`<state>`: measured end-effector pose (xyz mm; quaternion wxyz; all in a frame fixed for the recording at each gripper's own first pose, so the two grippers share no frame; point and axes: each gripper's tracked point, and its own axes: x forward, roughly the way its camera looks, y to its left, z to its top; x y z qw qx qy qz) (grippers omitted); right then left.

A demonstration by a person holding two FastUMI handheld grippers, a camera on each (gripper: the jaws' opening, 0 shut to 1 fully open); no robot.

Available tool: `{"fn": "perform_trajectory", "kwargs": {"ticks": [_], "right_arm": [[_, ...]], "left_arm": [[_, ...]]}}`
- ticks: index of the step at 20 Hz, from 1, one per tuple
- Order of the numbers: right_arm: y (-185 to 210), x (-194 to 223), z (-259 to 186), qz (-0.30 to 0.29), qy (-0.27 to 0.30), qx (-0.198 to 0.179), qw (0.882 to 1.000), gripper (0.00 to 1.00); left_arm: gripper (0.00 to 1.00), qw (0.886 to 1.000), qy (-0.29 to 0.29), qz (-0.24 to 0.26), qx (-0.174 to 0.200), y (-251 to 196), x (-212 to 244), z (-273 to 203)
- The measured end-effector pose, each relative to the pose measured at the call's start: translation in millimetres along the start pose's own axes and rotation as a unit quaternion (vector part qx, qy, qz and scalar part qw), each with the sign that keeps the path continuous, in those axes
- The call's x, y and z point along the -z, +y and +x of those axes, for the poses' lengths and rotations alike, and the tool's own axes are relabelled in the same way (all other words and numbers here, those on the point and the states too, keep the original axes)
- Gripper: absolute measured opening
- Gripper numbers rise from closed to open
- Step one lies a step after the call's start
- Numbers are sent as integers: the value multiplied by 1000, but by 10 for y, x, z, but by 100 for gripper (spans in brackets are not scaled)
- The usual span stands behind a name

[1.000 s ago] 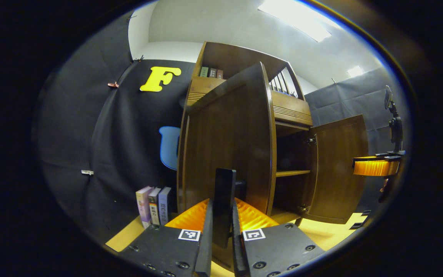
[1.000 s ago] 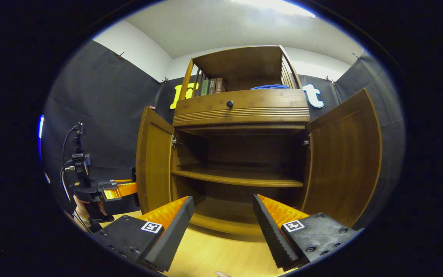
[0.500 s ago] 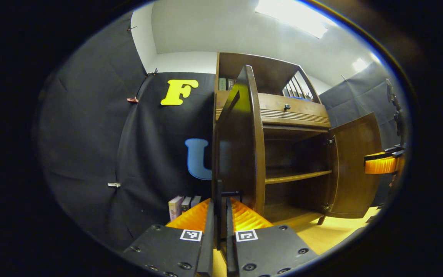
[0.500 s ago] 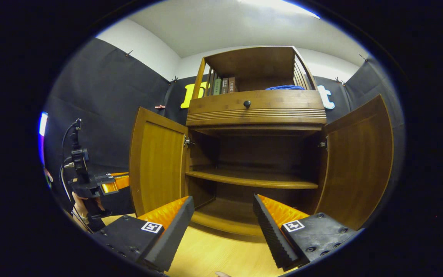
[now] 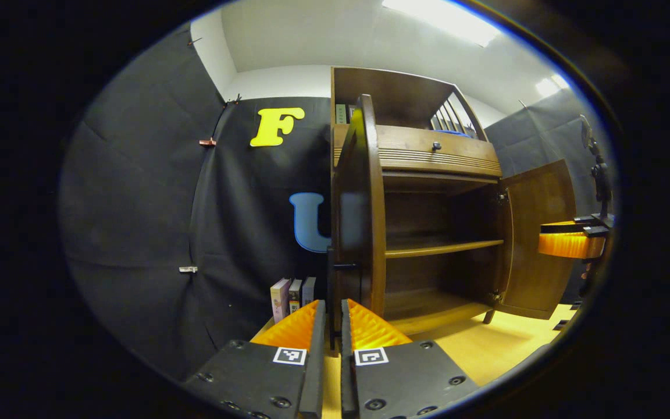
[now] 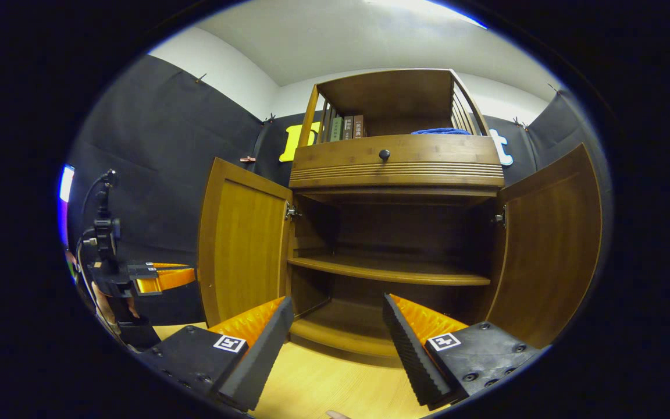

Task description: Open the right door of the double-door shoe cabinet with the right hand, and open the left door with the left hand.

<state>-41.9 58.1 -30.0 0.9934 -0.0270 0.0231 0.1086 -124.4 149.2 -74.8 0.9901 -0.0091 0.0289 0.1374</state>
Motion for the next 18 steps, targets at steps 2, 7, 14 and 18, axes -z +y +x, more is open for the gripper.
{"fn": "perform_trajectory", "kwargs": {"ticks": [2,7,14,18], "right_arm": [[-49,27,-9,0,4,6,1000,95],[-227,62,-110,-4,10,33,999,95],[-562,110,-252,-8,25,73,997,95],[-750,135,-345,-13,31,93,995,97]], "left_arm": [[16,999,20,-15,40,-242,0,-78],[29,992,25,-12,123,-807,-170,-71],[84,983,12,47,176,-1587,-148,186],[99,984,-3,19,180,-1725,-245,348]]}}
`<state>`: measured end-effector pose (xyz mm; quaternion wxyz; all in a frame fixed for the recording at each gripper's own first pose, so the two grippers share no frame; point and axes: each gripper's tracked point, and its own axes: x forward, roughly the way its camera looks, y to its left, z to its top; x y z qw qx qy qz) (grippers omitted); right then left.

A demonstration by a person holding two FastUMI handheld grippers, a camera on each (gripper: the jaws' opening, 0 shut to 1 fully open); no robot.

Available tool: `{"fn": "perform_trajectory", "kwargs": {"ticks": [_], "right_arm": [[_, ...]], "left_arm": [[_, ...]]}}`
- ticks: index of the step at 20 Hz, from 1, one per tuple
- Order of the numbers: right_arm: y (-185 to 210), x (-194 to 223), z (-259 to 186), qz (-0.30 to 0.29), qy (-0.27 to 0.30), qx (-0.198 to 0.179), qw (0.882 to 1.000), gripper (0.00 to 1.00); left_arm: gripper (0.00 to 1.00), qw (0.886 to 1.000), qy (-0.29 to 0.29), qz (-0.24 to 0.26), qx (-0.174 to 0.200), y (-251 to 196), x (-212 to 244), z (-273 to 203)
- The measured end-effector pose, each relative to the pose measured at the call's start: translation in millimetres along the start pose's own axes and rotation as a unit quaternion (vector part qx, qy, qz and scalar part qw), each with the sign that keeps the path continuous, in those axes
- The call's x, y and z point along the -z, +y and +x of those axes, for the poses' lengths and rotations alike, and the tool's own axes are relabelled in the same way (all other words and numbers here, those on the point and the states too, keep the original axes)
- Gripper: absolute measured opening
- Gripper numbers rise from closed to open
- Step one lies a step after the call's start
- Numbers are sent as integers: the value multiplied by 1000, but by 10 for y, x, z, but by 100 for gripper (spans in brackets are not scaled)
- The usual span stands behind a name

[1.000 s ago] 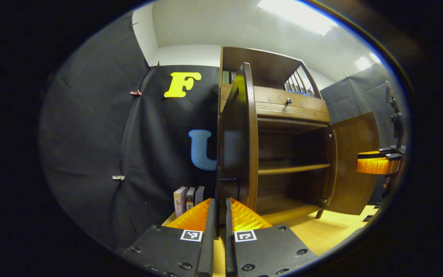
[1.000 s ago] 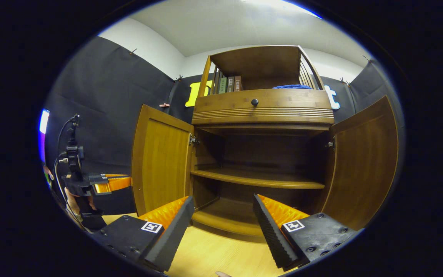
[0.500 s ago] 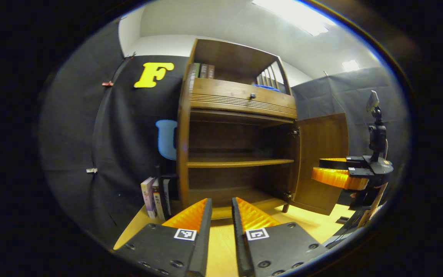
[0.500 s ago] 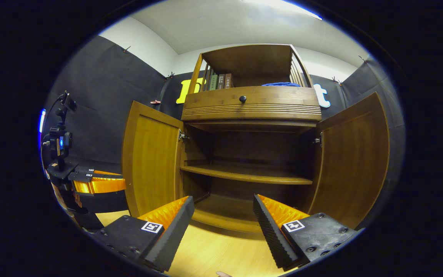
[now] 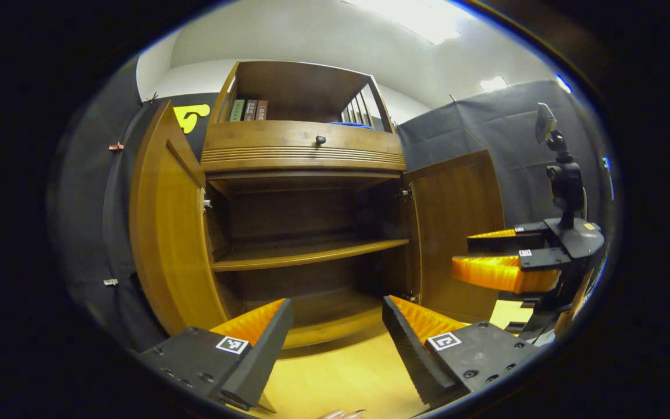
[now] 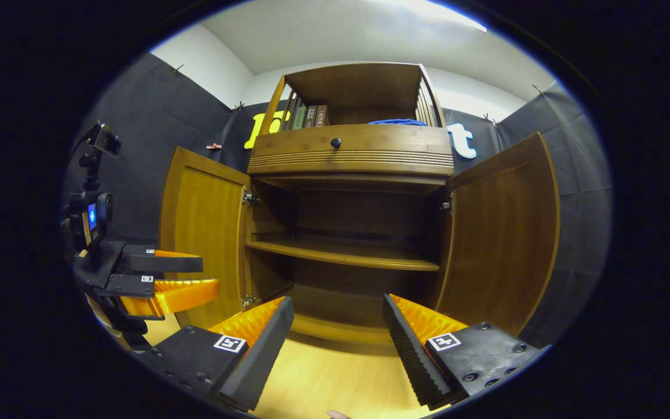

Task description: Open the right door of the double-door shoe cabinet with the right hand, and open the left door with the left hand.

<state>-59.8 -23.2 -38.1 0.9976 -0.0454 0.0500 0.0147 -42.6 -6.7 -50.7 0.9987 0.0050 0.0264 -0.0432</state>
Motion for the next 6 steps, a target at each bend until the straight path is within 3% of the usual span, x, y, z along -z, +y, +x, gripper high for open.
{"fn": "perform_trajectory", "kwargs": {"ticks": [2,4,5,6], "right_arm": [[-102,9,-11,2,2,9,1000,98],[-195,3,-9,7,4,18,1000,95],[-239,-9,-4,9,4,23,1000,95],[-280,-28,9,10,3,26,1000,99]], "left_arm": [[96,1000,-9,5,-21,37,-77,67],[99,999,-20,11,-36,35,-155,119],[92,999,-21,8,-39,35,-172,143],[99,999,-21,1,-39,39,-169,172]]}}
